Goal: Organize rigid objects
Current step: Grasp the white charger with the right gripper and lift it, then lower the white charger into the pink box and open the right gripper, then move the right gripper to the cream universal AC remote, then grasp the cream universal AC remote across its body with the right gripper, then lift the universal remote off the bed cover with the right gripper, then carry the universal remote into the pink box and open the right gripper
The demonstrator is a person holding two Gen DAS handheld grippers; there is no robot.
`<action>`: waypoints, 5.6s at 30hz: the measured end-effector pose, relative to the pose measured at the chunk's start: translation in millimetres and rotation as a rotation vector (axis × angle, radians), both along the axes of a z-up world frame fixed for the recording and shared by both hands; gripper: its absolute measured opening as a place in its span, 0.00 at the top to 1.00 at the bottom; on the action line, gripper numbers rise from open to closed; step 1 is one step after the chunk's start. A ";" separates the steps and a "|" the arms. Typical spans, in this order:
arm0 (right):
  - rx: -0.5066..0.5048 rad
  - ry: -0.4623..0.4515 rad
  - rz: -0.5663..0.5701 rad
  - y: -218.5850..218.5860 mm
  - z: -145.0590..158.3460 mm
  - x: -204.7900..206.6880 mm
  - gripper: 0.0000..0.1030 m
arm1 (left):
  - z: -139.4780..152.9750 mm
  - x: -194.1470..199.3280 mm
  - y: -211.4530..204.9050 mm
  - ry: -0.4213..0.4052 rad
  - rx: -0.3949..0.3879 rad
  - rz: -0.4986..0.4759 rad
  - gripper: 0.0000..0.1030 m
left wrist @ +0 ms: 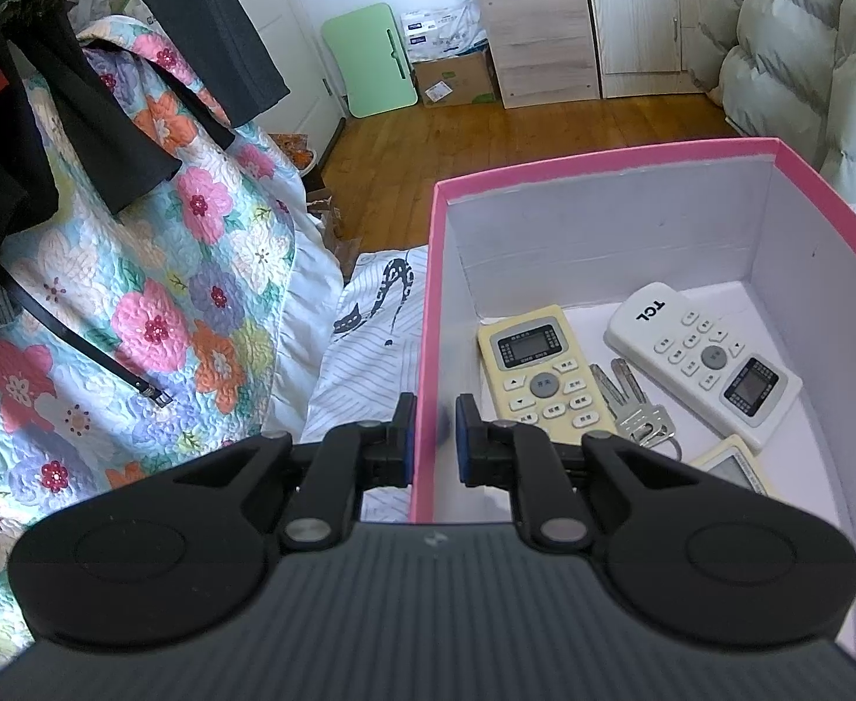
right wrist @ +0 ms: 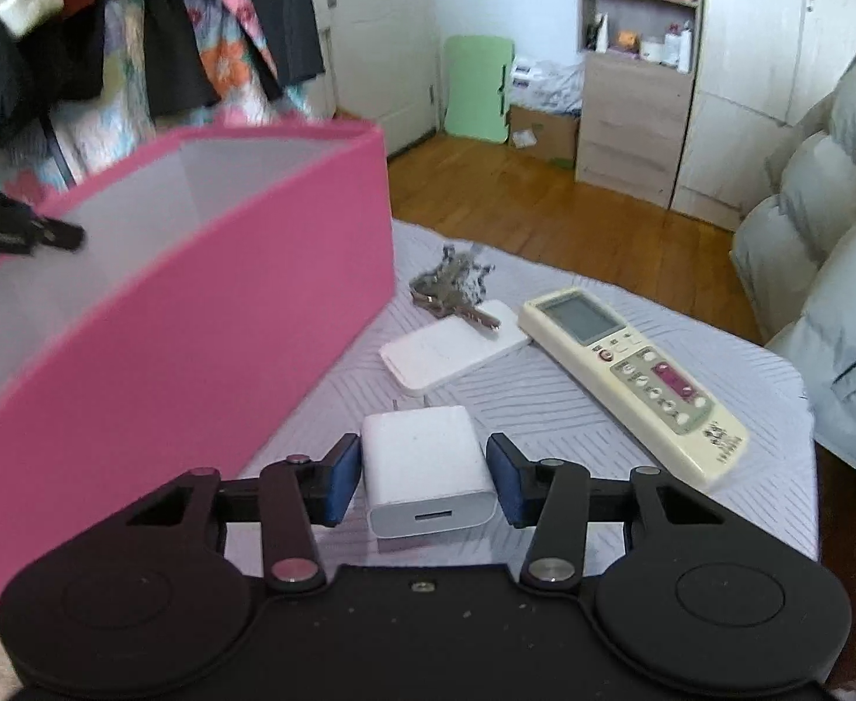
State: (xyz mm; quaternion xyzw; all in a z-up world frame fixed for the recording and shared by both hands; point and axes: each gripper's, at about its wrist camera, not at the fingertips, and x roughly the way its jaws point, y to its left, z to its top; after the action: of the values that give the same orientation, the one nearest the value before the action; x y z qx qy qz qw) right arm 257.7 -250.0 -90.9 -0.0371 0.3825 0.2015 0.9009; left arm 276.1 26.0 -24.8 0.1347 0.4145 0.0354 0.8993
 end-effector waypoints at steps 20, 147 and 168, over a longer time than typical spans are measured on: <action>-0.202 0.088 0.556 131.0 105.5 -25.0 0.49 | -0.9 -1.2 -2.5 -0.011 0.015 -0.002 0.89; 0.208 -0.246 -0.065 13.1 145.9 -73.6 0.44 | 3.6 -10.0 0.7 -0.067 0.003 -0.017 0.93; -0.020 -0.003 0.188 123.2 93.7 15.7 0.44 | 6.1 -9.9 5.9 -0.079 -0.044 0.002 0.94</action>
State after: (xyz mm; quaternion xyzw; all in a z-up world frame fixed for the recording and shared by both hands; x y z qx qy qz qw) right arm 273.5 -126.8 2.8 -0.0819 0.3778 0.2812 0.8783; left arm 266.2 32.0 -18.7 0.1131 0.3794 0.0325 0.9177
